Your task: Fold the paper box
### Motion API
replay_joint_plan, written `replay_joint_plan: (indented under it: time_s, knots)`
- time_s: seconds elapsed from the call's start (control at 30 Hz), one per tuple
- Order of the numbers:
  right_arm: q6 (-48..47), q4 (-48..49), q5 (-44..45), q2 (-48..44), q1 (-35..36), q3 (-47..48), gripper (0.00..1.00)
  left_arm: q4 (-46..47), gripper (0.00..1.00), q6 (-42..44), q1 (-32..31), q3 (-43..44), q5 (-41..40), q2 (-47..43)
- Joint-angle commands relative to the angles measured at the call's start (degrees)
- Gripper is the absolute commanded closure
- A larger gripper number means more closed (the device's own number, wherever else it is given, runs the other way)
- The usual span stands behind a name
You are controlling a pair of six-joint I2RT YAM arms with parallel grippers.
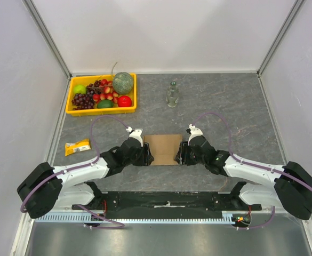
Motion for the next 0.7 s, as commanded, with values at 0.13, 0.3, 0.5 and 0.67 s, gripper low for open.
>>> replay_joint_plan:
  time_s: [0.13,0.3,0.5,0.67]
  knots:
    - [-1.60,-2.20,4.32,-2.72,0.03,1.97,0.38,2.38,0.41,2.07,-0.31,-0.08,-1.64,0.10]
    - [-5.56,-7.39,10.82,-5.45,-0.15,5.57,0.29,2.12,0.41,2.25,-0.31,-0.08,-2.00,0.19]
    - [-9.78,-8.01,14.71,-5.99,-0.59,9.79,0.30,1.85,0.41,2.42,-0.31,-0.07,-2.17,0.19]
    - [-9.70,-9.94,11.19,-2.82,-0.68,11.29,0.33,1.41,0.41,2.42,-0.31,0.01,-2.35,-0.25]
